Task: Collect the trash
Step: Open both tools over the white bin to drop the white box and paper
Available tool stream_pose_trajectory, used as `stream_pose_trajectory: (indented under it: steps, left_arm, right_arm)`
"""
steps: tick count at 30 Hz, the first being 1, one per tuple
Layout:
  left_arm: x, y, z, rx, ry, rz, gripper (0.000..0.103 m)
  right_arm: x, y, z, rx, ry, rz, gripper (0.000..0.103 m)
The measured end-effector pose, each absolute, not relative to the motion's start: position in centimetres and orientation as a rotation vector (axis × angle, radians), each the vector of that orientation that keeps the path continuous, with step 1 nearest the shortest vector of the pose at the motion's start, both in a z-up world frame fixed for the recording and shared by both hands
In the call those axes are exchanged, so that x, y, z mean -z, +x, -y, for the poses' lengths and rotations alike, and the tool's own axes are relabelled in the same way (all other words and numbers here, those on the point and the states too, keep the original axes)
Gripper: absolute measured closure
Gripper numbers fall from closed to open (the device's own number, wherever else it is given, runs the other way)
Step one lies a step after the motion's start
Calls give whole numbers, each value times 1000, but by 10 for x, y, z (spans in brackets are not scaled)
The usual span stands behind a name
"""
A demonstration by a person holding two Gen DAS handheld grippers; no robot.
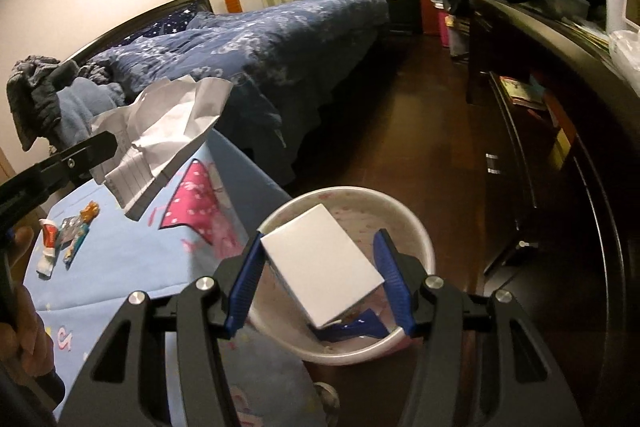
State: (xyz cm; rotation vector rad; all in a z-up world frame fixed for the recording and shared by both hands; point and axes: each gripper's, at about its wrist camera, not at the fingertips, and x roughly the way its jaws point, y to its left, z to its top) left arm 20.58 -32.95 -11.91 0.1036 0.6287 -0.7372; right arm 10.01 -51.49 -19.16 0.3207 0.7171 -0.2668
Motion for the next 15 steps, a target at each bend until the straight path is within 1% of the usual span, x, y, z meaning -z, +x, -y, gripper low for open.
stream_pose_trajectory:
  steps: [15]
  left_arm:
    - [147, 215, 373, 743, 179, -683, 99]
  right_arm:
    - [219, 118, 537, 270, 346, -753, 47]
